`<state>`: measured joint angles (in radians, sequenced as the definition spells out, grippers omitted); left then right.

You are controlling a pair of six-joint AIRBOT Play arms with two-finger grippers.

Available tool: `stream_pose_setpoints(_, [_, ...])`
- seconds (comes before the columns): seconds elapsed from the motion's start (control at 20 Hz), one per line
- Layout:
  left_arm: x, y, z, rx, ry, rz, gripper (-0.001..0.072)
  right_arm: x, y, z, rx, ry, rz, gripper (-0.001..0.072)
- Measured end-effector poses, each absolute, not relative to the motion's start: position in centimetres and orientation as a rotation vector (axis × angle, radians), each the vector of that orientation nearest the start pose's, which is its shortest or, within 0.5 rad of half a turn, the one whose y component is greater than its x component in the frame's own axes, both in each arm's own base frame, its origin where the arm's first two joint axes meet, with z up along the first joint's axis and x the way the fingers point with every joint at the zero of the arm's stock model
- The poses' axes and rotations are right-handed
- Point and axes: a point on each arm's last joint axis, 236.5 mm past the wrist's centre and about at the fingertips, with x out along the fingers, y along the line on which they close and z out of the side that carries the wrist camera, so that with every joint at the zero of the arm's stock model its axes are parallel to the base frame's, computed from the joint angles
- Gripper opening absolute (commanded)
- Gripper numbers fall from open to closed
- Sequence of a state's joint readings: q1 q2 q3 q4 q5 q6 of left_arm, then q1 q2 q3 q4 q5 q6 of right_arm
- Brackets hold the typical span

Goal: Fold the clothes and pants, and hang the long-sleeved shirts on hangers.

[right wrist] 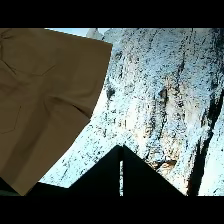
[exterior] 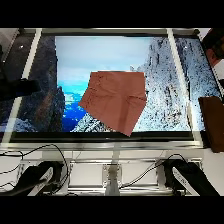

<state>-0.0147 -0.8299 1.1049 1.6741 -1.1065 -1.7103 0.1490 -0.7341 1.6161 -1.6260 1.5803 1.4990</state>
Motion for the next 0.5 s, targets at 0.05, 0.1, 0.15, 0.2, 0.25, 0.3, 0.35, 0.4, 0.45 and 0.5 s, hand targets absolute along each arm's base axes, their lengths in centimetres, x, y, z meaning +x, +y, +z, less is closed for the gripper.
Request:
stream_pose_setpoints(0.05, [34.50, 1.68, 15.89, -0.043, 0.822, 0.112, 0.0014, 24.86, 2.43, 31.41, -0.139, 0.697, 0.115, 0.0016])
stream_pose_setpoints(0.1, [34.50, 1.68, 15.86, -0.043, 0.822, 0.112, 0.0014, 24.97, 2.47, 31.33, -0.139, 0.701, 0.116, 0.0016])
stream_pose_setpoints(0.15, [34.51, 1.68, 15.86, -0.043, 0.822, 0.112, 0.0014, 25.06, 2.54, 31.25, -0.138, 0.704, 0.118, 0.0016])
stream_pose_setpoints(0.2, [34.52, 1.68, 15.89, -0.043, 0.821, 0.111, 0.0014, 25.12, 2.57, 31.18, -0.137, 0.706, 0.119, 0.0016])
stream_pose_setpoints(0.25, [34.51, 1.68, 15.86, -0.043, 0.821, 0.112, 0.0014, 25.14, 2.58, 31.16, -0.137, 0.707, 0.119, 0.0016])
stream_pose_setpoints(0.3, [34.51, 1.68, 15.86, -0.043, 0.821, 0.112, 0.0014, 25.17, 2.60, 31.13, -0.136, 0.709, 0.120, 0.0016])
stream_pose_setpoints(0.35, [34.52, 1.69, 15.87, -0.043, 0.821, 0.112, 0.0014, 25.21, 2.65, 31.09, -0.135, 0.710, 0.122, 0.0016])
stream_pose_setpoints(0.4, [34.52, 1.69, 15.87, -0.043, 0.821, 0.112, 0.0014, 25.23, 2.66, 31.07, -0.135, 0.711, 0.122, 0.0016])
stream_pose_setpoints(0.45, [34.52, 1.69, 15.87, -0.043, 0.821, 0.112, 0.0014, 25.25, 2.66, 31.08, -0.135, 0.710, 0.122, 0.0016])
stream_pose_setpoints(0.5, [34.52, 1.69, 15.87, -0.043, 0.821, 0.112, 0.0014, 25.32, 2.67, 31.15, -0.135, 0.706, 0.122, 0.0015])
